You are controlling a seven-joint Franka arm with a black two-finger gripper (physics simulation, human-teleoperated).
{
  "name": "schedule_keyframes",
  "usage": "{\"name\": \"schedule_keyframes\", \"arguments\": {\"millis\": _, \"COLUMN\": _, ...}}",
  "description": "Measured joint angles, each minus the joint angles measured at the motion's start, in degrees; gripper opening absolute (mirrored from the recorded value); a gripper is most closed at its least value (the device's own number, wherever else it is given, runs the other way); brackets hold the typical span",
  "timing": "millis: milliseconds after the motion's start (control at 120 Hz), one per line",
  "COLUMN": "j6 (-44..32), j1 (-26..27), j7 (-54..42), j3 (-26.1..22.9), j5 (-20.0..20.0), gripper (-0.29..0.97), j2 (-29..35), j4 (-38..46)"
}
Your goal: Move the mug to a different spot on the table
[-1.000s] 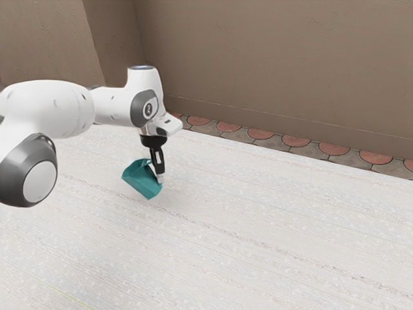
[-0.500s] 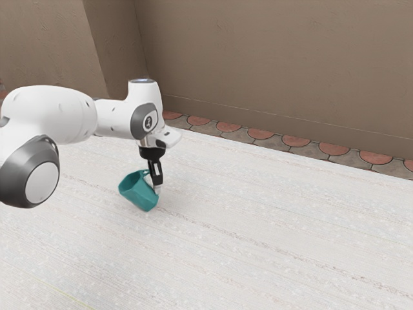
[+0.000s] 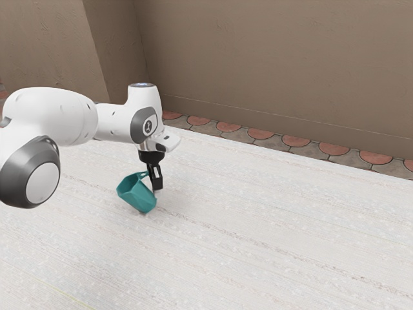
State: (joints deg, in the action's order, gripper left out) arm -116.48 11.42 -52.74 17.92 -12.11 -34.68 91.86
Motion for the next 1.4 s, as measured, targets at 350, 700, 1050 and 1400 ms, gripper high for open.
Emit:
{"name": "schedule_keyframes", "arguments": {"millis": 350, "j6": -0.27, "j1": 0.04, "j7": -0.36, "j3": -0.31, "j5": -0.56, "gripper": 0.42, "j2": -0.12, "j4": 0.01}}
{"name": "schedule_keyframes", "arguments": {"millis": 700, "j6": -1.08, "j1": 0.55, "j7": -0.51, "j3": -1.05, "j5": -0.85, "gripper": 0.47, "j2": -0.35, "j4": -0.10}}
{"name": "schedule_keyframes", "arguments": {"millis": 1050, "j6": -1.47, "j1": 1.49, "j7": -0.56, "j3": -1.92, "j5": -1.07, "gripper": 0.48, "j2": -0.11, "j4": -0.44}}
{"name": "schedule_keyframes", "arguments": {"millis": 1400, "j6": -1.48, "j1": 5.04, "j7": -0.62, "j3": -2.08, "j5": -0.89, "gripper": 0.49, "j2": 2.79, "j4": -3.77}}
